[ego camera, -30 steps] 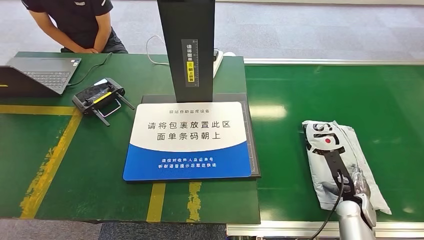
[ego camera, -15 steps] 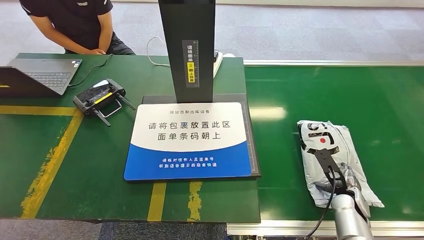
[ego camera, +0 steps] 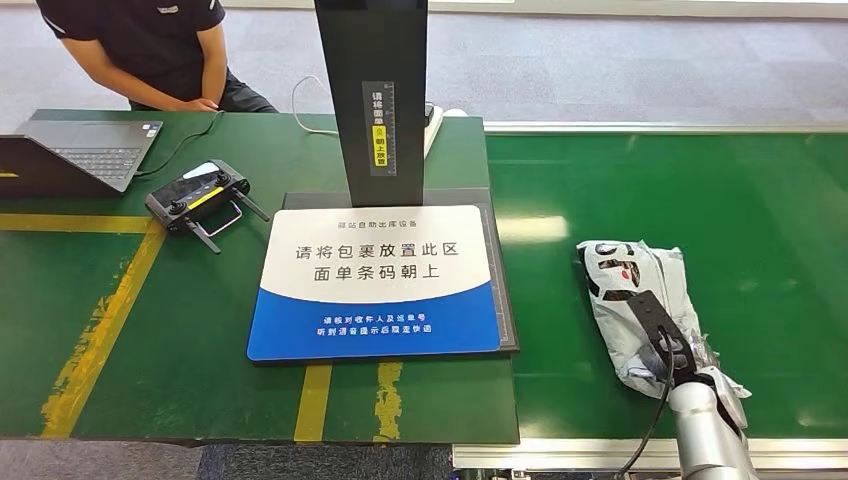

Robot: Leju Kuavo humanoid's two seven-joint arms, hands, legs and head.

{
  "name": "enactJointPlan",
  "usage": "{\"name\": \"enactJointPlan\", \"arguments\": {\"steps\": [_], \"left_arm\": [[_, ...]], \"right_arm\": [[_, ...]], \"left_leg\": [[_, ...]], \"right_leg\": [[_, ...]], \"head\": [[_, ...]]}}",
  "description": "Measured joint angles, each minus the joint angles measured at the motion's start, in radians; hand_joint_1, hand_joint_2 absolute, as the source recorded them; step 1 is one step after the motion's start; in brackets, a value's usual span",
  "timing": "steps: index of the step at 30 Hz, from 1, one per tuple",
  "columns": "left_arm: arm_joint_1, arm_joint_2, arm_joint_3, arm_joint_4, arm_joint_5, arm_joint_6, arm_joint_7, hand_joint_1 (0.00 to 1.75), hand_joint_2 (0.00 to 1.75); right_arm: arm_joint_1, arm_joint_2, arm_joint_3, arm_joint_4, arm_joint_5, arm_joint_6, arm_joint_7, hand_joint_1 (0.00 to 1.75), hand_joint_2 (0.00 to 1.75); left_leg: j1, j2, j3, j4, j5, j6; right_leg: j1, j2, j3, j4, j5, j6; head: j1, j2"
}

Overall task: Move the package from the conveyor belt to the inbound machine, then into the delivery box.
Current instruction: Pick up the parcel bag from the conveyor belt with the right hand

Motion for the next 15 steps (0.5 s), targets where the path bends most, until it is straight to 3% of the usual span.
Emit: {"name": "enactJointPlan", "arguments": {"steps": [15], "left_arm": [[0.003, 0.0, 0.0, 0.0, 0.001, -0.008, -0.002, 0.0, 1.75]], "right_arm": [[0.014, 0.006, 0.025, -0.032, -0.029, 0.024, -0.002, 1.75, 1.75]], "left_leg": [[0.001, 0.0, 0.0, 0.0, 0.0, 0.0]], "right_leg": [[0.0, 0.0, 0.001, 0.0, 0.0, 0.0]], "head": [[0.0, 0.0]]}}
